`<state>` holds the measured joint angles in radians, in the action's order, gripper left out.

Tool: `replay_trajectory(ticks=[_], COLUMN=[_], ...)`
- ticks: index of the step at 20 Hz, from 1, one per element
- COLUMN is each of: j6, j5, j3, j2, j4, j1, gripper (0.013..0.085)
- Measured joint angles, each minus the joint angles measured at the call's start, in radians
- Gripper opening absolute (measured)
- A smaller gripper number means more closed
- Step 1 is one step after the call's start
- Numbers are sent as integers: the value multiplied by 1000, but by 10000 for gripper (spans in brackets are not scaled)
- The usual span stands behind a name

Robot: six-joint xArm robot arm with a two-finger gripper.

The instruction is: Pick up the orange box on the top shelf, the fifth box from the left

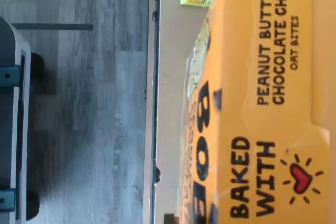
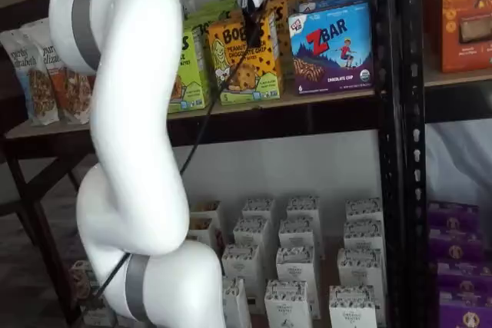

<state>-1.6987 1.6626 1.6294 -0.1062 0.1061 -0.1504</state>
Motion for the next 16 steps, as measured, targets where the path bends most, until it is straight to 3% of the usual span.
replay_trajectory(ticks=[11, 15, 16], j6=[2, 4, 4], j5=[4, 4, 5], j3=[5, 6, 7], j2=[1, 2, 2], j4=[1, 2, 3], j1=[2, 3, 3], gripper=[570, 450, 450])
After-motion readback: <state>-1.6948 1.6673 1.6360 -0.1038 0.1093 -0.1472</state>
